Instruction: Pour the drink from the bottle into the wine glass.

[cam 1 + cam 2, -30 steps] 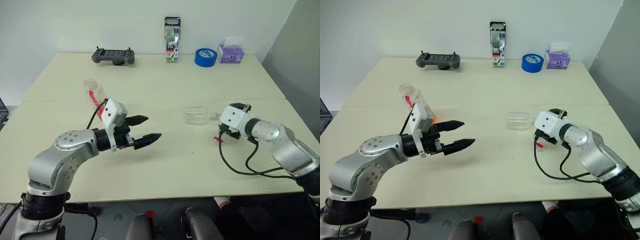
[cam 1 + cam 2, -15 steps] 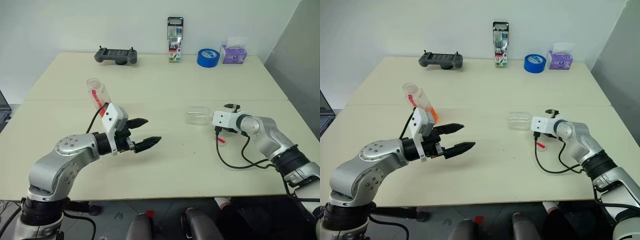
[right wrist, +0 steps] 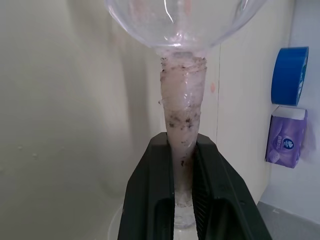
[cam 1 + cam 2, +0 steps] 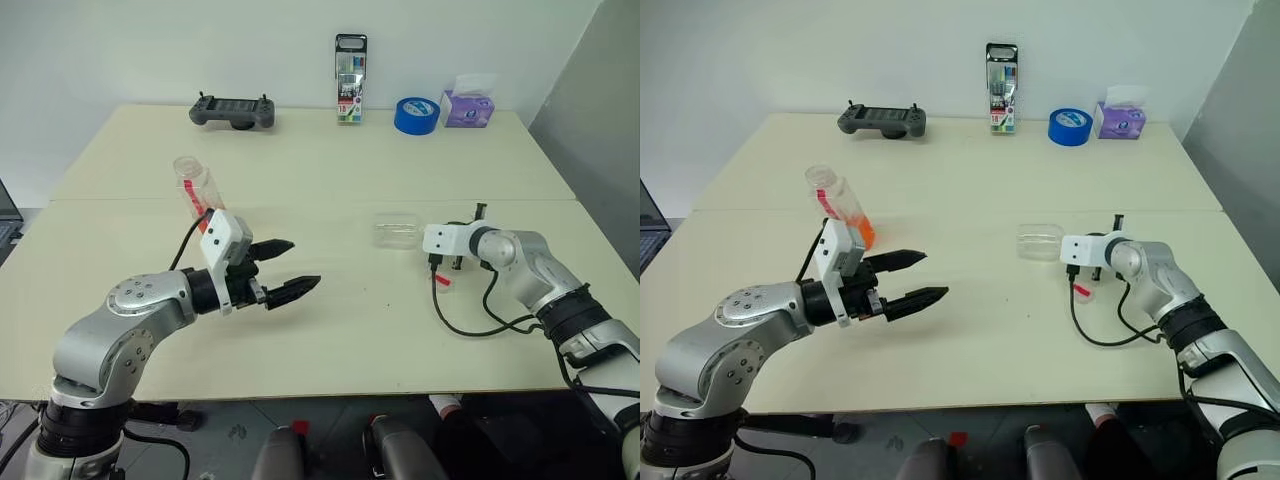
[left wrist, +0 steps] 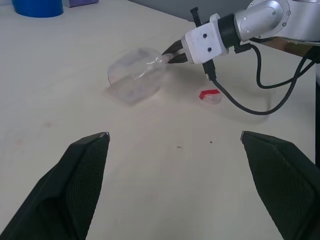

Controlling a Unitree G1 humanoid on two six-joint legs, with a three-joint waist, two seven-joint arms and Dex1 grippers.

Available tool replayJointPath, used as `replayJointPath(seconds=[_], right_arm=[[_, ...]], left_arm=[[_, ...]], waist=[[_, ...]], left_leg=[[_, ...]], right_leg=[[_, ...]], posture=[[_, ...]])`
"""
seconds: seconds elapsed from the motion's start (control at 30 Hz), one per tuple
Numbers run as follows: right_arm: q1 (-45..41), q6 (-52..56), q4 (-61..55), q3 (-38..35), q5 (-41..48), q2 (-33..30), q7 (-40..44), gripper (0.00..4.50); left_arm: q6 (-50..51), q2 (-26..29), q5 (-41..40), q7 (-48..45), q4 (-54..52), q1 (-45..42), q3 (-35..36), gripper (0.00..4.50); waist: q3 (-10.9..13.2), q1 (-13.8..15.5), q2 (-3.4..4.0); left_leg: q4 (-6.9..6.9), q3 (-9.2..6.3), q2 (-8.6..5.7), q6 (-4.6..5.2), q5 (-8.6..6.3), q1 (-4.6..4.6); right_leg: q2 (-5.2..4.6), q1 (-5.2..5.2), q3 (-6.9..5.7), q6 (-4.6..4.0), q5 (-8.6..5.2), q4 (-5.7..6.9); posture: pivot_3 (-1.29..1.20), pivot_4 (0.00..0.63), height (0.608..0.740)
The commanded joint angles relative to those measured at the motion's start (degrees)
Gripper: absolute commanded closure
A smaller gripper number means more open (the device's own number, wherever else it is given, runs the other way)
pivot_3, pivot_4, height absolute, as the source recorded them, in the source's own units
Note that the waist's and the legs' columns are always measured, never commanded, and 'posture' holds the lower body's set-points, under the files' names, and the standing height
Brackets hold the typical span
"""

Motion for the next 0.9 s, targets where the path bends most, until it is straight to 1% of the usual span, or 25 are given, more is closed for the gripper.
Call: replayJointPath(seconds=[0.03,0.1,0.17,0.33,0.37,0.43,0.53,0.67,0.73,0.83,0.9], right_arm=[[-7.04,1.77,2.34,-11.7,11.95,11.02,-4.06,4.35],[-11.24,2.92,7.79,-19.28,20.19,19.75,-6.66,4.35],[-16.23,2.03,15.29,-25.34,26.15,27.48,-10.02,4.35],[-23.22,-3.63,31.12,-30.16,30.13,38.18,-14.04,4.35],[-23.89,-4.54,34.11,-31.26,30.8,40.45,-14.96,4.35],[-24.11,-7.05,38.36,-31.19,29.95,43.53,-16.53,4.35],[-23.31,-9.44,41.8,-31.07,28.99,46.22,-18.39,4.35],[-20.12,-9.41,43.92,-30.03,27.43,47.61,-21.46,4.35],[-17.72,-9.08,43.71,-28.78,26.04,47.33,-21.92,4.35],[-13.67,-9.05,41.94,-27.3,25.2,46.37,-20.49,4.35],[-8.84,-8.95,39.18,-26.0,24.61,44.8,-18.68,4.35]], left_arm=[[-0.21,-0.48,-2.43,2.19,-3.08,0.98,4.43,0.0],[-1.2,-1.63,-1.68,5.49,-4.63,2.77,6.77,0.0],[-0.82,-2.79,-2.07,8.97,-7.53,5.67,9.98,0.0],[1.42,-3.54,-4.77,13.78,-14.78,13.07,14.9,0.0],[1.78,-3.7,-5.62,14.78,-16.3,14.67,16.02,0.0],[2.18,-3.88,-6.87,16.58,-18.62,17.25,17.99,0.0],[2.4,-3.81,-8.71,18.73,-20.93,19.95,20.01,0.0],[2.32,-3.44,-10.82,20.59,-22.7,22.47,21.38,0.0],[1.95,-3.32,-11.51,21.09,-23.08,23.58,21.79,0.0],[1.5,-3.4,-12.29,21.61,-23.25,24.99,21.78,0.0],[0.95,-3.25,-11.92,21.51,-22.83,25.52,21.14,0.0]], waist=[[0.02,-1.1,0.0],[0.03,-1.96,0.02],[0.03,-2.35,0.03],[0.01,-1.91,0.0],[0.01,-1.92,-0.01],[0.01,-1.98,0.0],[0.06,-1.49,0.06],[0.04,-1.15,0.03],[0.03,-1.16,0.02],[-0.02,-1.12,0.03],[-0.07,-0.93,0.0]], left_leg=[[-0.01,0.01,0.07,0.0,0.0,-0.02],[-0.05,-0.07,0.19,-0.01,0.0,0.02],[-0.23,-0.25,0.24,-0.02,0.0,0.02],[-0.61,-0.47,0.28,-0.05,0.02,-0.02],[-0.62,-0.46,0.27,-0.05,0.02,-0.02],[-0.61,-0.46,0.24,-0.06,0.03,-0.02],[-0.55,-0.46,0.08,-0.09,0.05,-0.06],[-0.51,-0.46,-0.04,-0.12,0.07,-0.11],[-0.54,-0.46,-0.04,-0.12,0.07,-0.06],[-0.59,-0.46,-0.03,-0.12,0.07,0.12],[-0.62,-0.54,-0.02,-0.12,0.07,0.33]], right_leg=[[0.0,-0.02,-0.01,-0.05,0.03,0.0],[0.02,-0.02,-0.01,-0.12,0.07,0.04],[0.03,-0.05,-0.19,-0.2,0.12,0.08],[-0.12,-0.11,-0.41,-0.23,0.1,-0.08],[-0.2,-0.12,-0.38,-0.24,0.1,-0.09],[-0.35,-0.12,-0.33,-0.24,0.1,-0.06],[-0.47,-0.11,-0.35,-0.23,0.1,-0.05],[-0.54,-0.08,-0.44,-0.22,0.09,-0.07],[-0.53,-0.05,-0.45,-0.22,0.08,-0.07],[-0.49,0.08,-0.45,-0.22,0.08,-0.06],[-0.47,0.3,-0.55,-0.27,0.0,-0.08]], posture=[[0.0,0.15,0.74],[0.0,0.15,0.74],[0.0,0.15,0.74],[0.0,0.15,0.74],[0.0,0.15,0.74],[0.0,0.15,0.74],[0.0,0.15,0.74],[0.0,0.15,0.74],[0.0,0.15,0.74],[0.0,0.15,0.74],[0.0,0.15,0.74]])
